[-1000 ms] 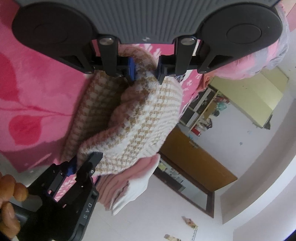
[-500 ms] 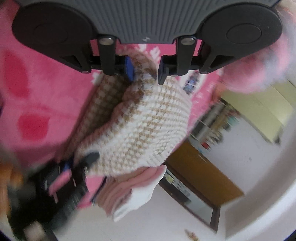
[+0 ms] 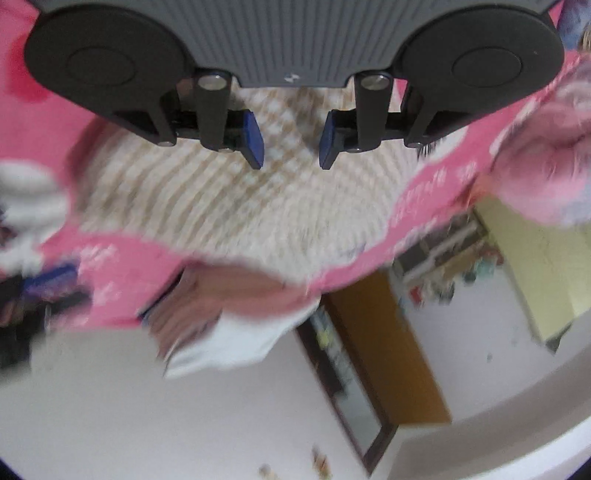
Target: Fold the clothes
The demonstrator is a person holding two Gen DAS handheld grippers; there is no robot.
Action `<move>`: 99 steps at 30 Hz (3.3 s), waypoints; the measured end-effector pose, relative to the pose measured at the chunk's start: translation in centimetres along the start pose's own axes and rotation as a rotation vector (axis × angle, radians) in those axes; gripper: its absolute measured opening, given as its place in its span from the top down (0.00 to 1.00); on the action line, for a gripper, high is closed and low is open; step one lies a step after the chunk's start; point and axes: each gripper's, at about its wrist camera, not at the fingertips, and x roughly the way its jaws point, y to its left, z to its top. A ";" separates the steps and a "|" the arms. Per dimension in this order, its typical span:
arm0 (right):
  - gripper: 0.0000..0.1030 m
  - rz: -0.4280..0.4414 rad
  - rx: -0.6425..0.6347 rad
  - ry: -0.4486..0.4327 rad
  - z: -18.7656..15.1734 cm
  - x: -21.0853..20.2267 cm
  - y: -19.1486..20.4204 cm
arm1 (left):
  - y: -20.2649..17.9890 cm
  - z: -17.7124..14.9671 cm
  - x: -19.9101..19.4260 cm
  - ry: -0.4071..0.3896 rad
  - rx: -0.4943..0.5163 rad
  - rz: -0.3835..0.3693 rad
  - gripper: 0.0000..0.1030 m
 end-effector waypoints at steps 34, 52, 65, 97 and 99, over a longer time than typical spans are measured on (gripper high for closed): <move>0.86 0.145 -0.121 0.141 6.0 20.6 -0.6 | -1.1 -1.0 -0.5 0.002 0.020 0.113 0.61; 0.86 0.152 0.082 0.138 6.0 19.8 -5.6 | -2.2 -0.7 -0.6 0.000 0.062 0.125 0.62; 0.64 0.141 0.193 0.047 6.4 18.4 -7.8 | -0.4 -0.6 -2.0 -0.012 -0.009 0.100 0.56; 0.49 -0.049 0.016 -0.006 -5.3 5.3 3.5 | 2.3 -2.6 -4.5 0.037 -0.222 -0.033 0.50; 0.74 -0.071 -0.003 -0.014 -5.1 5.5 4.0 | 2.3 -2.7 -4.5 0.038 -0.224 -0.040 0.51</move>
